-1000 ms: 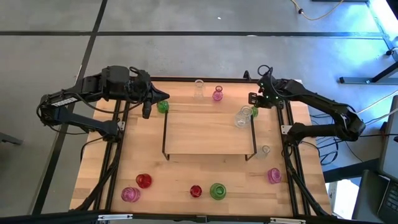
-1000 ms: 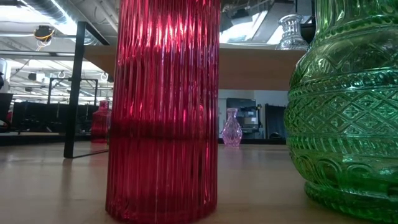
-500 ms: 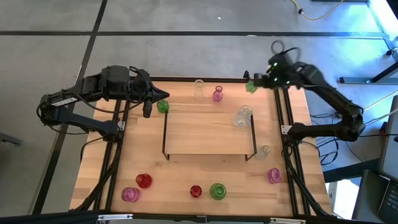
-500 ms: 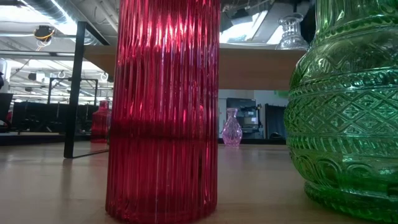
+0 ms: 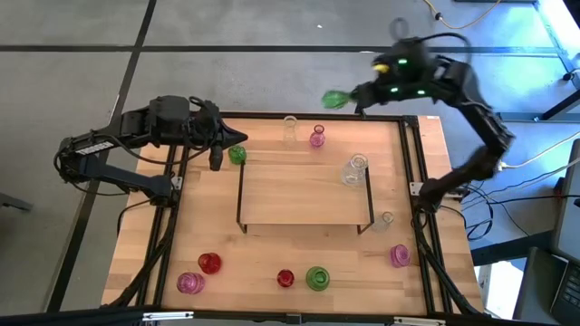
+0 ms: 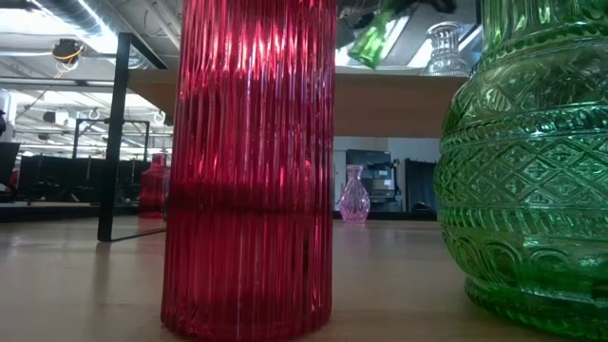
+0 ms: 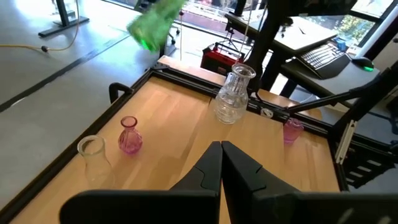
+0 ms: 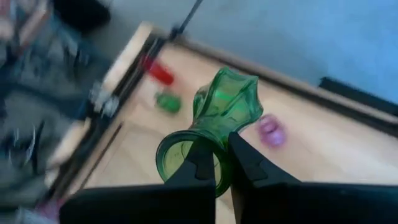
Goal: Sort vases onto shelf
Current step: Put the top right green vase on the shelf
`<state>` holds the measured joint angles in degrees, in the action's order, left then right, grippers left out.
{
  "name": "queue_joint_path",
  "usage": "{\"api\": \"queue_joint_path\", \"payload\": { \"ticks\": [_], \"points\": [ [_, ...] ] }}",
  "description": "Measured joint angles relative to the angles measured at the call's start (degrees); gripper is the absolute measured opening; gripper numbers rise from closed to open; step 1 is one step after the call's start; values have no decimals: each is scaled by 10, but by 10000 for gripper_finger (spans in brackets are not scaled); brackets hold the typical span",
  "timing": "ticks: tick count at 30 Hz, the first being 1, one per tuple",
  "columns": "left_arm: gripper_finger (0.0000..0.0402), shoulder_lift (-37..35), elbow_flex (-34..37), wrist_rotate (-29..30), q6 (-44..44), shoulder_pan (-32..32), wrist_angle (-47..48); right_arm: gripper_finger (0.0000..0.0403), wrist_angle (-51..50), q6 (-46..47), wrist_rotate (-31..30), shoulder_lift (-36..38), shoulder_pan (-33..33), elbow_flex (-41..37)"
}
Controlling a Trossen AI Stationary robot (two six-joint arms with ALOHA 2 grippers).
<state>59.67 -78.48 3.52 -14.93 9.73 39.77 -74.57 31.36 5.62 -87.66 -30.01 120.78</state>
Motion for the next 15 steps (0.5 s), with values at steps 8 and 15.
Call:
{"api": "queue_joint_path", "payload": {
  "ticks": [8, 15],
  "points": [
    [0, 1, 0, -19, -30, 0, 1, 0, -140, -49, 9, -148, 88, 107],
    [0, 1, 0, -22, -31, -13, 3, 0, -152, -63, 33, -190, 125, 105]
  ]
}}
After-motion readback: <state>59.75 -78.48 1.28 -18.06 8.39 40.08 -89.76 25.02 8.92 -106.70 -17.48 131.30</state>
